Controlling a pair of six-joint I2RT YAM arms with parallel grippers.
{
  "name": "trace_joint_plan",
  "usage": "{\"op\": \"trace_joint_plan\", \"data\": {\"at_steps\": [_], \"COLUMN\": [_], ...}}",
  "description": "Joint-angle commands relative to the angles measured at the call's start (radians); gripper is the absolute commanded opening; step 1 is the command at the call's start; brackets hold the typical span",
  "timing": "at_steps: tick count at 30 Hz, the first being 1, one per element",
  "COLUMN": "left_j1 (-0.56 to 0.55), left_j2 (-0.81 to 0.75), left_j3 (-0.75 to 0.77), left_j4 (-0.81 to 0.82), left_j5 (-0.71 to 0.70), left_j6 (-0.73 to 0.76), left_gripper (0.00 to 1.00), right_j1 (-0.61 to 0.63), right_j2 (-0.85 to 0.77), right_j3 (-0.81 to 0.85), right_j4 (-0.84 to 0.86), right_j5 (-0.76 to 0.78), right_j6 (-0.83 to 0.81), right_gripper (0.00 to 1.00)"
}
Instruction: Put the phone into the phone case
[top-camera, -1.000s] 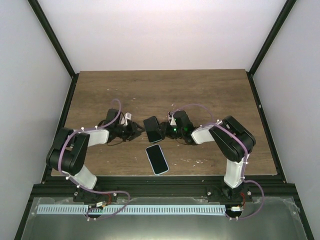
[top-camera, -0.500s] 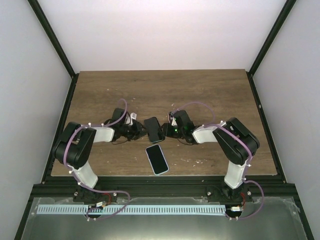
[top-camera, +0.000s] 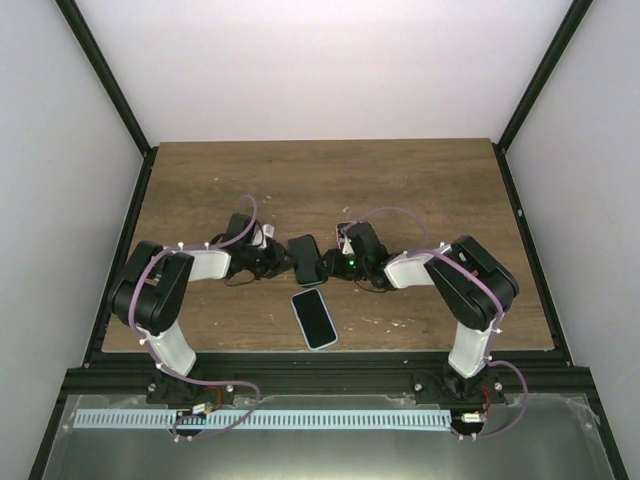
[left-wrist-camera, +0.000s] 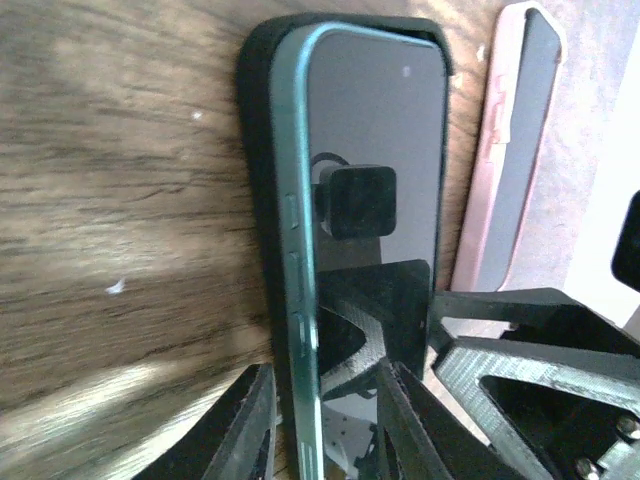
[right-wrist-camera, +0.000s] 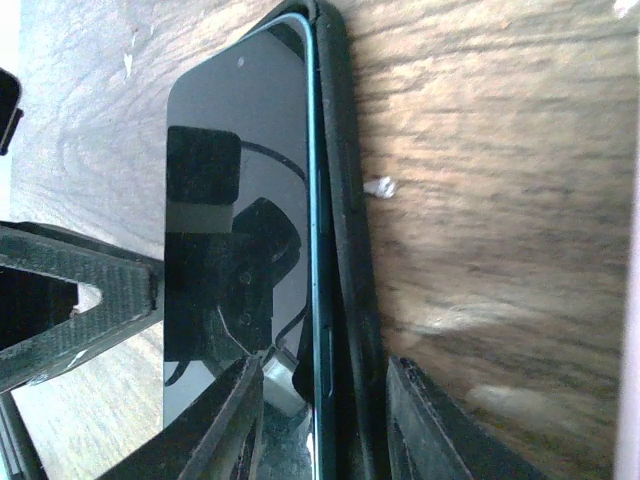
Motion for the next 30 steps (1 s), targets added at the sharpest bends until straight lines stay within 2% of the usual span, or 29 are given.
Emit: {"op": "trace_joint_plan", "data": {"at_steps": [1,8,15,20,30], "left_j1": [-0.004,-0.004,-0.004,-0.013,-0.035], "left_j2": [-0.039,-0.131,-0.182,-0.184,-0.154], "left_j3": [0.011,-0.037,-0.084,-0.099,-0.101], "left_j4": [-0.080,-0.149,-0.170,-0.149,-0.088], "left_j5": [-0.051,-0.106,-0.108,-0.098,-0.072], "left_j6": [0.064,0.092,0.094,0.090,0.057], "left_gripper": [0.32,0.38,0.31,0.33,0.17], "right_j1": [0.033,0.068,0.095,0.098,0.102], "right_j2": [0.006,0.014,0.027,0.027,0.029], "right_j3": [-0.016,-0.024,-0.021,-0.032,-0.040], "right_j4": [0.032,0.077,0.105,0.111,0.132], "right_j5": [-0.030,-0.025,-0.015,-0.007,-0.011], "right_j6": [0.046,0.117,0.158,0.166,0.180], "right_gripper": [0.35,0.35,0.35,0.34,0.33]}}
